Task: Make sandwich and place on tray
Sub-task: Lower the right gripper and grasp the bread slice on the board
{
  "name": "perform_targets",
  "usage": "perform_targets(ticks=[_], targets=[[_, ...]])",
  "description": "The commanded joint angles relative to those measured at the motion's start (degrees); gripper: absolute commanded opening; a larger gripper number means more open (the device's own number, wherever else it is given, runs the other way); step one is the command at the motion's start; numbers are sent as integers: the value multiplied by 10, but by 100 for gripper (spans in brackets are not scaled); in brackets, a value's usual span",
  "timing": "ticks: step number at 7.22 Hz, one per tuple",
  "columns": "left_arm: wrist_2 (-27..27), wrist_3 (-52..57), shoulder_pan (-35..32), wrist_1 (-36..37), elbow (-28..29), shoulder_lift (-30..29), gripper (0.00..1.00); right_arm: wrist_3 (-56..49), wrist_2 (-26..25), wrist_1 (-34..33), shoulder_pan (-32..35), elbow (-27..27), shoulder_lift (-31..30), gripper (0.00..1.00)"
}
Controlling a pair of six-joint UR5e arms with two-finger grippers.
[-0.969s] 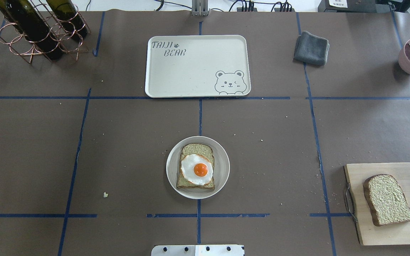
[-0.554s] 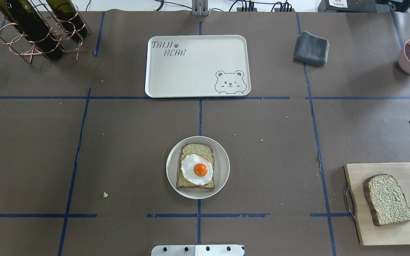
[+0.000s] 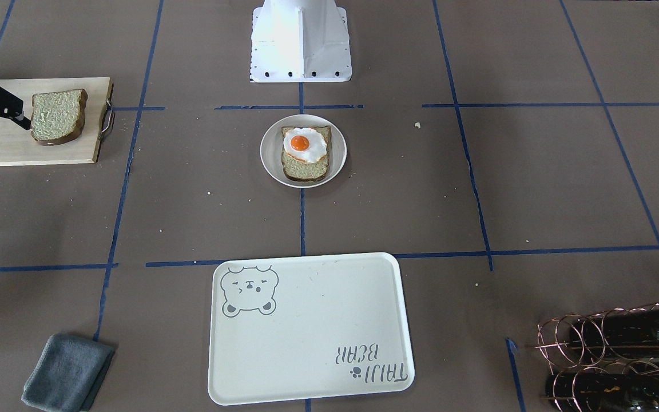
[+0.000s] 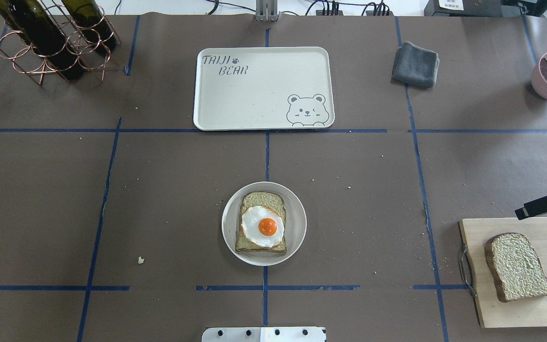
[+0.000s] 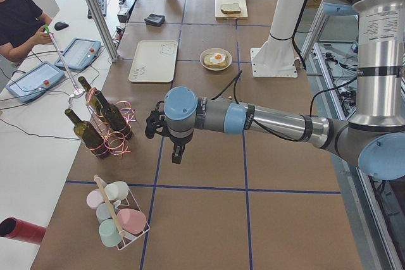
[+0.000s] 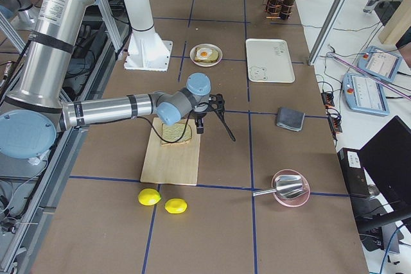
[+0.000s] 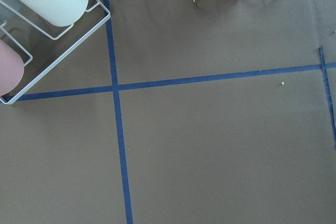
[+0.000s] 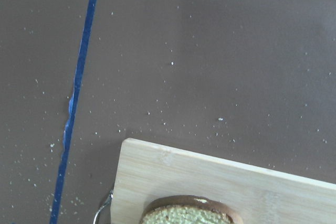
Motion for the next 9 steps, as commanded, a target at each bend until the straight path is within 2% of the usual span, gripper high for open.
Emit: perform_targets(ticks=[1, 2, 3, 4, 5, 7, 8, 9], targets=[[-1, 0, 0, -1, 1, 1, 100, 41, -2, 18, -22, -21, -20, 100], [-2, 0, 0, -1, 1, 1, 100, 65, -3, 71, -29, -41, -27, 96], [-2, 0, 0, -1, 0, 1, 100, 87, -2, 171, -34, -101, -31, 90], [-2, -1, 0, -1, 0, 1, 100, 149, -3, 264, -41, -139, -31, 85], [-2, -1, 1, -1, 0, 1, 100, 179, -20, 285, -69, -143, -32, 85], [-2, 0, 0, -1, 1, 3, 100, 199, -24, 286, -77, -145, -39, 83], [-2, 0, 1, -1, 1, 3, 100, 218, -24, 286, -81, -145, -40, 76], [-2, 0, 0, -1, 1, 3, 100, 226, -24, 286, -92, -145, -40, 73]])
